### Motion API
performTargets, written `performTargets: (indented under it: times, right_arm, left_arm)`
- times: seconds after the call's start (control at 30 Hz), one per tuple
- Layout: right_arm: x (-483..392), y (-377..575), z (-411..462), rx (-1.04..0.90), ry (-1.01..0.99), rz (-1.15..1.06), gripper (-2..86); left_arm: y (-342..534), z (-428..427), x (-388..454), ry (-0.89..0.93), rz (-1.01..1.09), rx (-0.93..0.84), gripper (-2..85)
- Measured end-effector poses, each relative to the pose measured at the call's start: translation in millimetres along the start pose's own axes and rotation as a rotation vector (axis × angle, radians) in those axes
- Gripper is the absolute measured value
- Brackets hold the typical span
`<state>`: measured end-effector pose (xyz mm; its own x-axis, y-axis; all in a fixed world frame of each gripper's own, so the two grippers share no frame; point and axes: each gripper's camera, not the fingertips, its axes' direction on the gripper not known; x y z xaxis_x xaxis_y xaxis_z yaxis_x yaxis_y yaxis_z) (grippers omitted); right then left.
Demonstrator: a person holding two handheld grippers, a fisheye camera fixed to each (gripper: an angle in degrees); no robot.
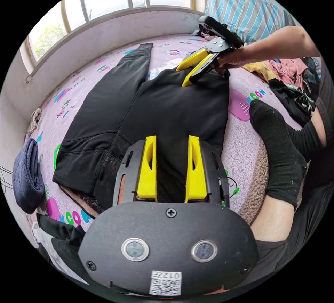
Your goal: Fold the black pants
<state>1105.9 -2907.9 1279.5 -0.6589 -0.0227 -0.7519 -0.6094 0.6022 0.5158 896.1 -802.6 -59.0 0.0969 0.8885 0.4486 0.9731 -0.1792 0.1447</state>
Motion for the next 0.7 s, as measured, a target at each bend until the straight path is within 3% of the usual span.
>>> performTargets:
  times: [0.2,0.37,0.53,0.7]
  right_arm:
    - [56,2,-51,0.013,0.126,0.183,17.8]
    - [177,79,-109,0.091,0.384,0.522,16.6]
    - [258,126,-78,-0.006,0.22,0.725,16.2]
    - [261,124,-68,0.029,0.304,0.691,15.8]
  left_arm:
    - [-9,-6,3,-0.014,0.005,0.004,13.0]
    - [-20,-11,2,-0.003,0.001,0.002,12.9]
    - [-35,-17,-5,0.03,-0.062,-0.02,12.9]
    - [-63,-52,-44,-0.029,-0.16,0.051,14.0]
